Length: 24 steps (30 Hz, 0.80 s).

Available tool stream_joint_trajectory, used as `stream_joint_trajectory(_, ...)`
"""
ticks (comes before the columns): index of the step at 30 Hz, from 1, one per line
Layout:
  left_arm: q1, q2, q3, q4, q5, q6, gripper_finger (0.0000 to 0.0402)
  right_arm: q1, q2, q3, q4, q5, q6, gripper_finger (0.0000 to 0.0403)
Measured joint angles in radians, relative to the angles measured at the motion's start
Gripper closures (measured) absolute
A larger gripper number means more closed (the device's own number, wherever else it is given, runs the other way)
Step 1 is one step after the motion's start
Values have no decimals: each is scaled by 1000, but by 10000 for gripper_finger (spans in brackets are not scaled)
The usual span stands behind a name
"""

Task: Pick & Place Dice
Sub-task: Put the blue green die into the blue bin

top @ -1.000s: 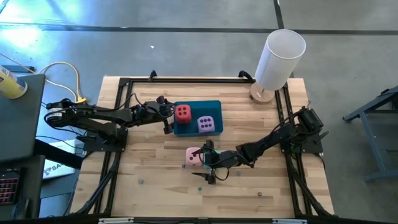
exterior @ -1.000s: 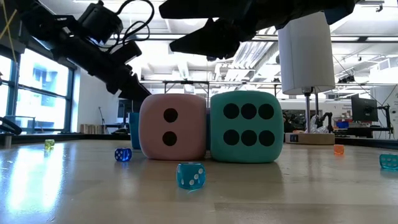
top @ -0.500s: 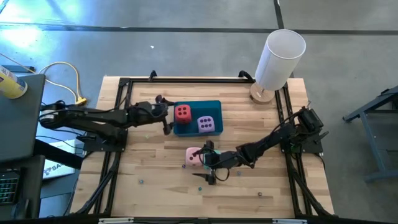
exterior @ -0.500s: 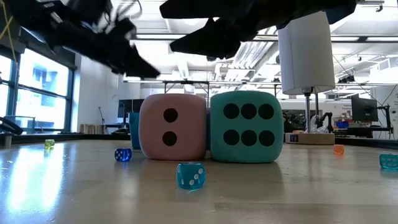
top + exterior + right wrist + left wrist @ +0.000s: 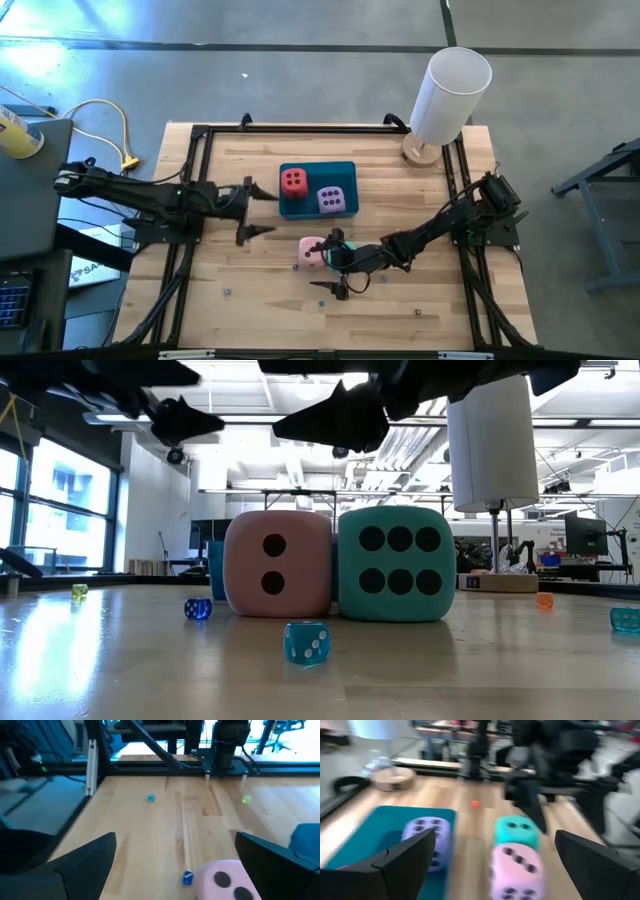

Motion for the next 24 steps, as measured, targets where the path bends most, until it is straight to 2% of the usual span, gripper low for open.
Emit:
stream_joint_trajectory(5, -77, -6, 0, -11, 18, 0, 2, 0, 0, 0, 17, -89, 79, 3)
stream_joint_trajectory(8, -108, -6, 0, -12, 21, 0, 2, 0, 0, 0, 38, -100, 81, 3)
stream_joint_trajectory(20, -179, -5, 0, -28, 13, -4, 2, -33, -1, 0, 103, -118, -18, 3)
stream_joint_trajectory(24, -201, -5, 0, -41, 13, -4, 2, -51, -2, 0, 106, -192, -33, 3)
